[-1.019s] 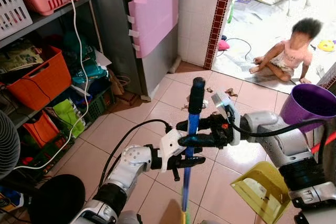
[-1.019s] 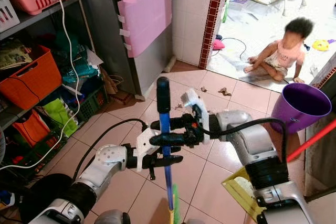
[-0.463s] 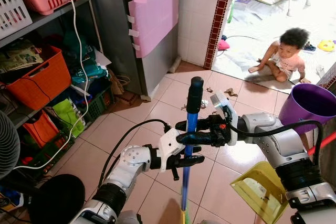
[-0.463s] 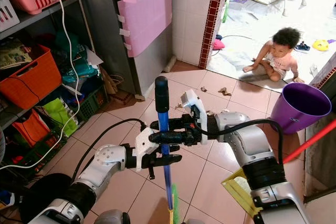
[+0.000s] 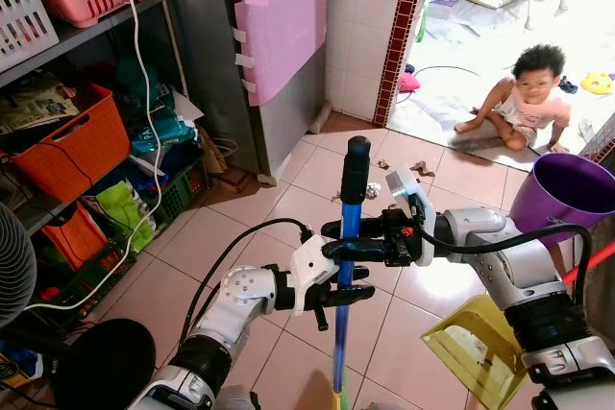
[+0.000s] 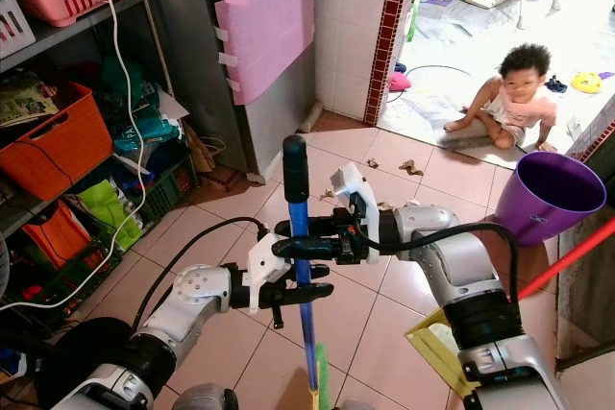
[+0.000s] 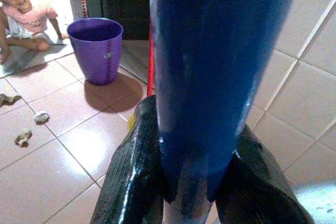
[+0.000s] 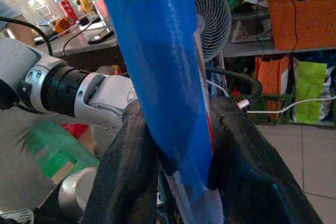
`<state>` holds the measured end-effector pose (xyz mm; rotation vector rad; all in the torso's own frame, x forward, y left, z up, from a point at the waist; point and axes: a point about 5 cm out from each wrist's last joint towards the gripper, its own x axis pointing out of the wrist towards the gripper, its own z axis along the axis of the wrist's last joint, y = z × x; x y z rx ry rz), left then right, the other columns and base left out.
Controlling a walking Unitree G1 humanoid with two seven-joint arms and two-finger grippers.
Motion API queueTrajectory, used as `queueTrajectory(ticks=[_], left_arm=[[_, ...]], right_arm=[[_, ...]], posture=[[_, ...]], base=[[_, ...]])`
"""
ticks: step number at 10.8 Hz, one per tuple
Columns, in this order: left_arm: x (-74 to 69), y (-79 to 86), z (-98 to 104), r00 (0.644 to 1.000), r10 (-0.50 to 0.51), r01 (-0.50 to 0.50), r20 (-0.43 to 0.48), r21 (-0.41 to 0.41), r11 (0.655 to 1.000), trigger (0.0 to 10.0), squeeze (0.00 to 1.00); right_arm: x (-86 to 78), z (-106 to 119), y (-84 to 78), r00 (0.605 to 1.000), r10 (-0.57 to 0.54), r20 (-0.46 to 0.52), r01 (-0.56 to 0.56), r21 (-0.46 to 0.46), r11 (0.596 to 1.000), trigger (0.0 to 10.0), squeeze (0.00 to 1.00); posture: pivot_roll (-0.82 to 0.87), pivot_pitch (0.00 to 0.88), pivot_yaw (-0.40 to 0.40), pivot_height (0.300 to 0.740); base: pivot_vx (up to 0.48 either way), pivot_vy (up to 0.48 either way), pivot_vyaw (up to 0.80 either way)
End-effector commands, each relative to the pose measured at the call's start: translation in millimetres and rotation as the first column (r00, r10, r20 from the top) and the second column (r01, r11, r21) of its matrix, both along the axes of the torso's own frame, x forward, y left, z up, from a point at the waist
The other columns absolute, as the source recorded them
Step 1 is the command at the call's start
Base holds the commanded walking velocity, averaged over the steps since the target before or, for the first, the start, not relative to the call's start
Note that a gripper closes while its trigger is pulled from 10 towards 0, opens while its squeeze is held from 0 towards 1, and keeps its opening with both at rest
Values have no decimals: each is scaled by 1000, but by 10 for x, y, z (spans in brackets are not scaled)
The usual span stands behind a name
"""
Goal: Sweep floor
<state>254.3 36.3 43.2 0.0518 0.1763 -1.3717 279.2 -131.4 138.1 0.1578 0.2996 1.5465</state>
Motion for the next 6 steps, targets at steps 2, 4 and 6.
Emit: queueTrajectory(ticks=[2, 4, 6], left_arm=[[73, -11, 102, 998, 9, -8, 62, -14, 1000, 1255, 0], [73, -15, 99, 998, 11, -10, 64, -12, 1000, 1412, 0], [67, -17, 89, 998, 12, -12, 65, -9, 1000, 1804, 0]], right_arm=[[-21, -1, 13, 1000, -4, -27, 5, 21, 1000, 0, 0], [-17, 3, 6, 1000, -6, -23, 7, 19, 1000, 0, 0], [-15, 6, 0, 1000, -10, -19, 10, 17, 1000, 0, 0]], posture=[[-98, 0, 26, 740], [-100, 0, 24, 740], [-102, 0, 21, 740]], base=[[0, 0, 0], [0, 0, 0], [0, 0, 0]])
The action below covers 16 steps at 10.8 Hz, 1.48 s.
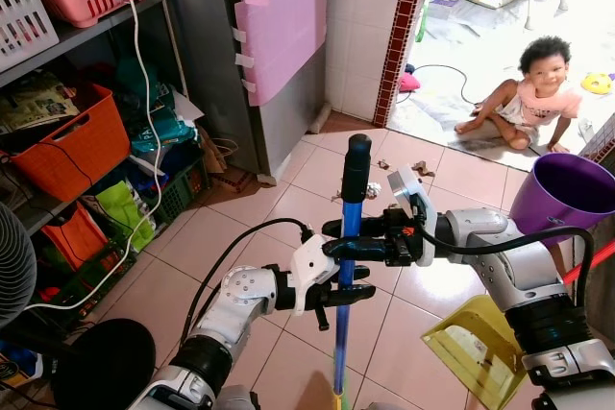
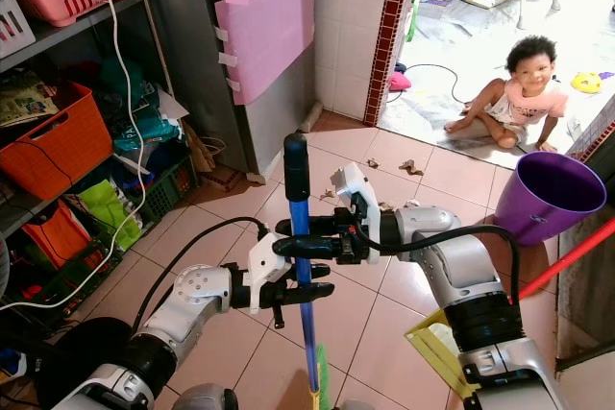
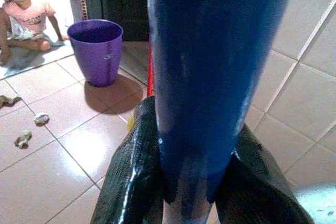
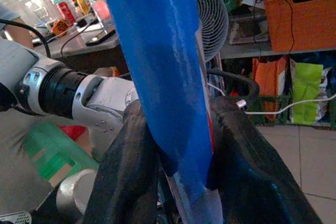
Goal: Sweep floor
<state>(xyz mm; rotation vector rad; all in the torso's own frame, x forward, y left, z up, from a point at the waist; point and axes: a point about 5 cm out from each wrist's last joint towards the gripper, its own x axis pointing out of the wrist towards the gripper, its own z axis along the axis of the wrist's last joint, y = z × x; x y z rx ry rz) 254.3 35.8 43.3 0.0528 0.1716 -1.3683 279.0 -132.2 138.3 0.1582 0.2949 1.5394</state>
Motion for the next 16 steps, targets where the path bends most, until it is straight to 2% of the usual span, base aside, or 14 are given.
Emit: queueTrajectory(ticks=[1, 4, 5, 6, 7, 8, 9, 12, 13, 16], left_arm=[[64, -4, 80, 998, 14, -14, 64, -2, 1000, 4510, 0], [49, -1, 64, 998, 10, -11, 64, 3, 1000, 4902, 0], [46, -8, 59, 998, 11, -11, 65, 5, 1000, 5490, 0], [57, -7, 58, 997, 26, -27, 78, 13, 1000, 10000, 0], [84, 5, 57, 995, 65, -66, 79, 9, 998, 10000, 616], [81, 5, 54, 995, 63, -64, 77, 10, 998, 10000, 616], [69, 7, 40, 996, 65, -65, 60, 4, 998, 10000, 1000], [15, 24, 137, 992, 88, -83, 89, -60, 995, 10000, 1000], [-70, 77, 117, 992, 84, -79, 98, -57, 995, 10000, 1000], [-110, 222, 41, 987, 145, -142, 72, -45, 989, 10000, 1000]], right_arm=[[-14, 4, 8, 1000, -2, -23, 3, 16, 1000, 0, 0], [-19, 6, 7, 1000, -2, -22, 2, 15, 1000, 0, 0], [-15, 10, 7, 1000, -3, -21, 3, 16, 1000, 0, 0], [-13, 5, 9, 1000, -8, -20, 8, 14, 1000, 0, 0], [-29, -15, 20, 1000, -10, -18, 11, 13, 1000, 0, 0], [-36, -24, 24, 1000, -11, -16, 11, 10, 1000, 0, 0], [-29, -34, 30, 1000, -24, -11, 24, 11, 1000, 0, 0], [35, -57, 10, 992, -118, 47, 118, 1, 993, 0, 0], [59, -58, -16, 987, -150, 59, 150, 4, 989, 0, 0], [65, -68, -38, 983, -173, 63, 173, 8, 985, 0, 0]], posture=[[-101, 0, 21, 740], [-104, 0, 21, 740], [-104, 0, 22, 740], [-104, 0, 20, 740], [-102, 0, 20, 740], [-102, 0, 20, 740], [-100, 0, 21, 740], [-95, 0, 22, 740], [-92, 0, 24, 740], [-87, 0, 22, 740]], base=[[0, 0, 0], [0, 0, 0], [0, 0, 0], [0, 0, 0], [0, 0, 0], [0, 0, 0], [0, 0, 0], [0, 0, 0], [0, 0, 0], [0, 0, 0]])
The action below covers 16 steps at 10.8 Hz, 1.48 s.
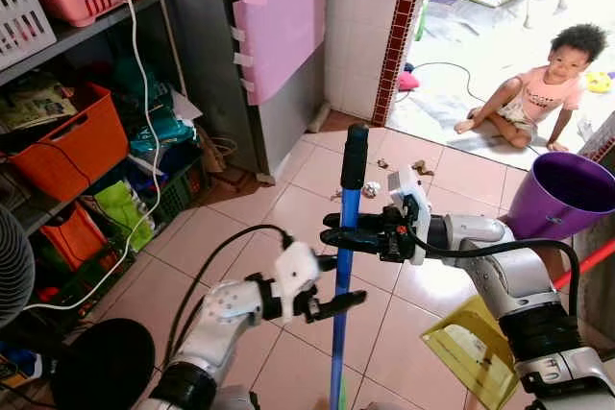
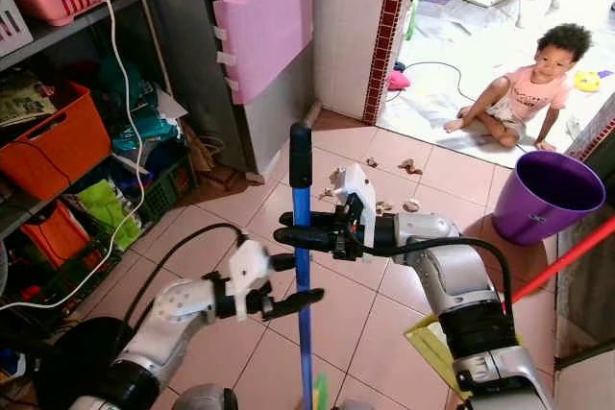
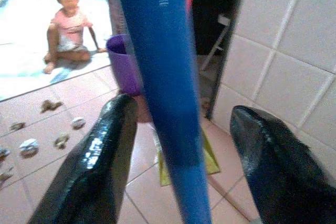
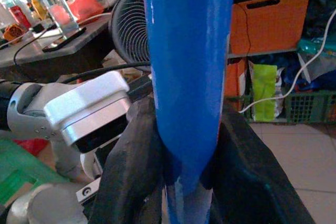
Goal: Sweep floor
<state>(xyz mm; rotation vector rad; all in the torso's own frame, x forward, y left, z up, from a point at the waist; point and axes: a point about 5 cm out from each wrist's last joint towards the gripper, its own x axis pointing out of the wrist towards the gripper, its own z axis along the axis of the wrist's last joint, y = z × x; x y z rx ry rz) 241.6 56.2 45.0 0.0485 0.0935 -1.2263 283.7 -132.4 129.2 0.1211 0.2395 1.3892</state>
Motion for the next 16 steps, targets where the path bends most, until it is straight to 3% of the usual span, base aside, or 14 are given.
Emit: queueTrajectory(ticks=[1, 7, 9, 10, 11, 14, 15, 16], left_arm=[[17, 21, 46, 1000, 13, -13, 14, -6, 1000, 10000, 1000], [22, 85, 80, 999, 40, -40, -7, -9, 999, 10000, 1000], [89, 141, 76, 997, 76, -76, -13, -7, 997, 10000, 1000], [192, 173, 97, 993, 114, -114, -3, -7, 993, 10000, 1000], [279, 183, 127, 991, 131, -131, 6, -2, 991, 10000, 0], [451, 83, 263, 991, 124, -123, 43, -29, 992, 10000, 0], [448, 22, 277, 994, 98, -96, 41, -42, 994, 10000, 0], [433, -47, 284, 997, 65, -63, 36, -57, 996, 9373, 0]], right_arm=[[25, 28, -38, 999, -32, 13, 32, 18, 999, 0, 0], [122, 102, -65, 997, -45, 62, 44, 10, 999, 0, 0], [206, 309, -33, 995, -1, 96, -3, 45, 999, 0, 0], [181, 494, 42, 992, 80, 100, -89, 96, 991, 0, 0], [132, 576, 85, 984, 143, 104, -154, 111, 982, 0, 0], [-1, 582, 104, 975, 211, 66, -218, 124, 968, 0, 0], [-32, 574, 110, 974, 218, 55, -224, 127, 966, 0, 0], [-68, 571, 115, 972, 232, 42, -236, 129, 963, 0, 0]], posture=[[-88, 0, 23, 740], [-87, 0, 27, 740], [-87, 0, 29, 740], [-85, 0, 26, 740], [-87, 0, 23, 740], [-97, 0, 22, 740], [-97, 0, 22, 740], [-110, 0, 24, 740]], base=[[0, 0, 0], [0, 0, 0], [0, 0, 0], [0, 0, 0], [0, 0, 0], [0, 0, 0], [0, 0, 0], [0, 0, 0]])
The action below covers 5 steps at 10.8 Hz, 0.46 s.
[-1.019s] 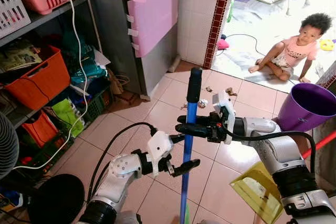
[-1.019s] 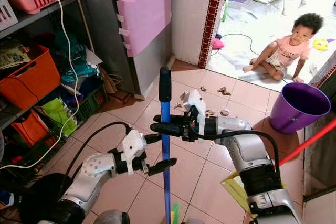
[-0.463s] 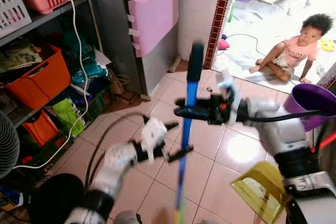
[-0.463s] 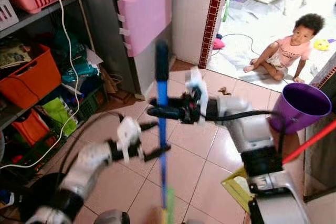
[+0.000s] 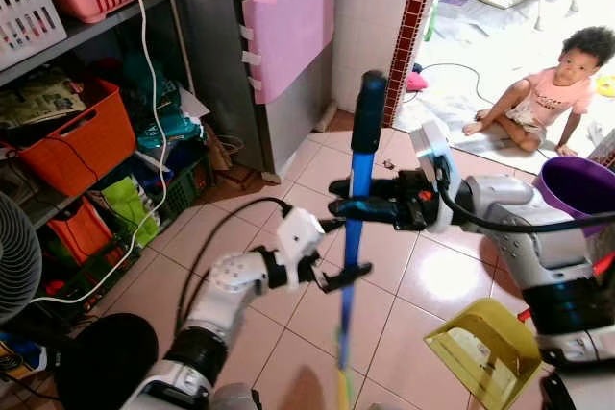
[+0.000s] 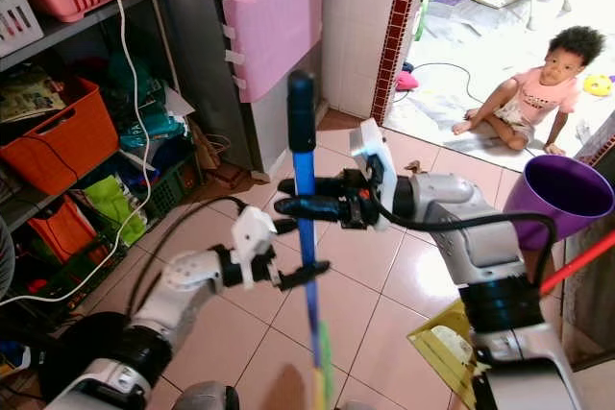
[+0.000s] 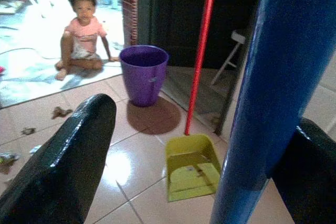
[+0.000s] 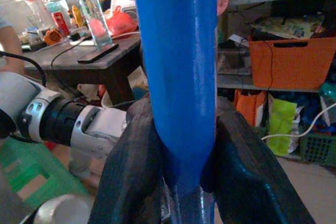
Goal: Sweep floor
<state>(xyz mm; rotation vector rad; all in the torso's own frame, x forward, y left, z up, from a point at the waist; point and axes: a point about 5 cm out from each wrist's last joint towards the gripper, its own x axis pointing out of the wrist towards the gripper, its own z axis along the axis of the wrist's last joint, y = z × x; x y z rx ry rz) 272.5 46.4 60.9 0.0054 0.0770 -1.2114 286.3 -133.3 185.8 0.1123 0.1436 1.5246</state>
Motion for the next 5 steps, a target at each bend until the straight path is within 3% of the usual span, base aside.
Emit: queueTrajectory(ticks=[1, 2, 3, 4, 5], left_arm=[[109, 0, 127, 999, 21, -21, 43, -23, 1000, 2510, 0], [112, -37, 136, 999, 14, -13, 46, -28, 1000, 3922, 0], [126, -68, 156, 999, 15, -13, 50, -37, 999, 10000, 0], [154, -109, 194, 999, 28, -25, 40, -72, 997, 10000, 0], [160, -141, 215, 999, 19, -16, 32, -93, 996, 1725, 0]], right_arm=[[-110, -7, 131, 991, 124, -47, -121, 59, 991, 0, 0], [-117, -16, 140, 991, 127, -51, -124, 58, 991, 0, 0], [-123, -15, 153, 990, 128, -50, -125, 59, 990, 0, 0], [-130, -12, 175, 991, 126, -49, -123, 64, 990, 0, 0], [-139, -19, 191, 991, 124, -50, -120, 66, 991, 0, 0]], posture=[[-110, 0, 22, 740], [-109, 0, 20, 740], [-109, 0, 19, 740], [-108, 0, 18, 740], [-110, 0, 17, 740]], base=[[0, 0, 0], [0, 0, 0], [0, 0, 0], [0, 0, 0], [0, 0, 0]])
